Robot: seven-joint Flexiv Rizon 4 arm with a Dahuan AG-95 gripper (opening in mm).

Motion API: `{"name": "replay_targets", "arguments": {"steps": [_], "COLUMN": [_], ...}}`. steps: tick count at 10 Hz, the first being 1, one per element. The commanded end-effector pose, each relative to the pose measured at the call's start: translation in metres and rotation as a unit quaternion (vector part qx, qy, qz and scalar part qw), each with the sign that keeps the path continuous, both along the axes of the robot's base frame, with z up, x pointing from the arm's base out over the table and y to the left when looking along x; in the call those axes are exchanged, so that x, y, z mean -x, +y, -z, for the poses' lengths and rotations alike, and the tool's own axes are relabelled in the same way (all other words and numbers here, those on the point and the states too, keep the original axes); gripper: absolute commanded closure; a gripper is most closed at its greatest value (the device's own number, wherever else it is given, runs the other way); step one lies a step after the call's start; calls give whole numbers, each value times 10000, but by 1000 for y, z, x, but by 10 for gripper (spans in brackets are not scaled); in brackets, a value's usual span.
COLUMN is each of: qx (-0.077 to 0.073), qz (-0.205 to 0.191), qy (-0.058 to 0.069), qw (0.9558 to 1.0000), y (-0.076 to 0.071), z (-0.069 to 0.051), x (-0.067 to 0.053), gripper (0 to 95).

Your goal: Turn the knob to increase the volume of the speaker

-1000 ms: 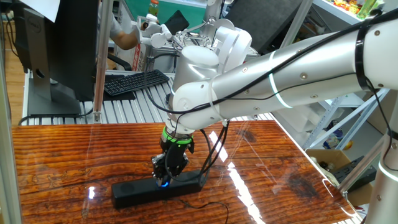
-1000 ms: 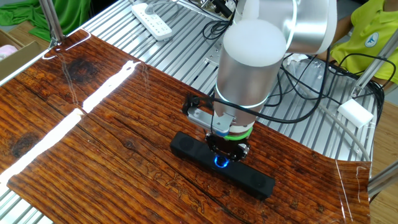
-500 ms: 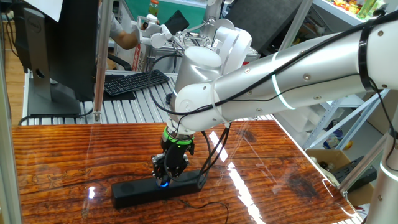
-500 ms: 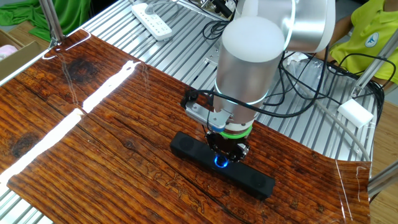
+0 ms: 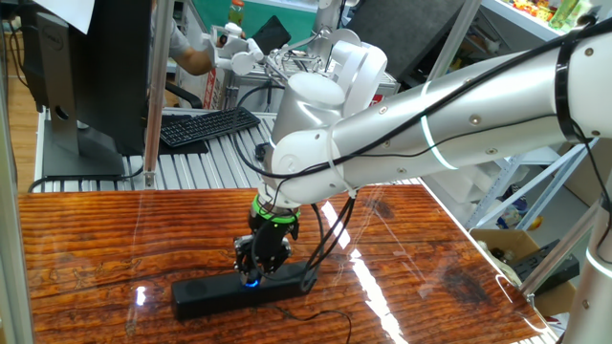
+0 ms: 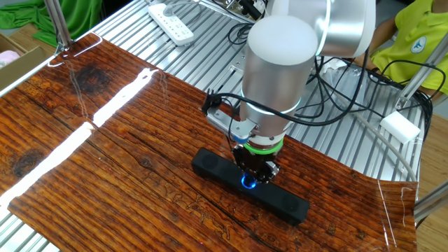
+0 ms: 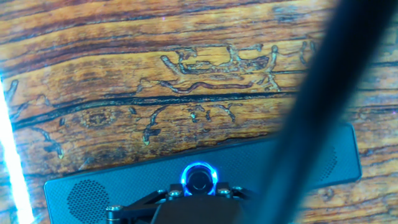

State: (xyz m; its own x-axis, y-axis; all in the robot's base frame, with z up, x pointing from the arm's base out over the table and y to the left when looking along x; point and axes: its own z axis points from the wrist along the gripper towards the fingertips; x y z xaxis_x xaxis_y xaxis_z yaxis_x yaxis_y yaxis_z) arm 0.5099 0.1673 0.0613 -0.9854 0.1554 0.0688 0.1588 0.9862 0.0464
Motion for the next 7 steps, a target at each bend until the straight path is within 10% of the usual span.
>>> {"name": "replay_targets", "arguments": {"steps": [1,7], "qx": [-4,-75], "qz": [124,866], "qy": [3,11], "qw": [9999,9962], "y": [-1,-1], "z": [7,7], "x": [-1,-1], "gripper": [950,950]}}
